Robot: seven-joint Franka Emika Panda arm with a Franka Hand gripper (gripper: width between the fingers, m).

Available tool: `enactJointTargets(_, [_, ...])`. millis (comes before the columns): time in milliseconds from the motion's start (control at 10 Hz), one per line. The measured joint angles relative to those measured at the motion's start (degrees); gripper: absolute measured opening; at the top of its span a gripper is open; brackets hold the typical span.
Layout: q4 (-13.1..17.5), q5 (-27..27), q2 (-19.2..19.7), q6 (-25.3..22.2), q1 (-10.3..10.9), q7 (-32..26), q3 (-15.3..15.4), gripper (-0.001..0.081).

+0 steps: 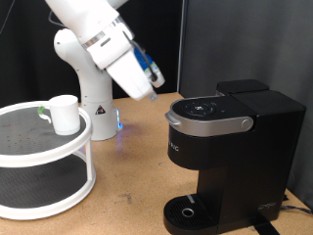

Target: Make a cup of coffee with the keurig machine

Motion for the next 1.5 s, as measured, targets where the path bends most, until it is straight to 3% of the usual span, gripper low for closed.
enactJointTargets(100, [-1.54,-0.29,-1.43,-0.39,-0.91,2.1,-0.24,0.0])
enactJointTargets(300, [-2.9,-5.37,-3.73,-6.11,-3.12,3.41,-1.3,0.0])
enactJointTargets(500, [-4.88,-8.47,-6.77,-7.21,-4.77,2.44,-1.83,0.0])
enactJointTargets(900, [-5.58,-8.54,-7.62,-9.79,-5.69,2.25,-3.34,0.0])
enactJointTargets(1500, [-5.39,-10.18,-14.59,-22.25,-9.81,-1.33,-9.74,0.0])
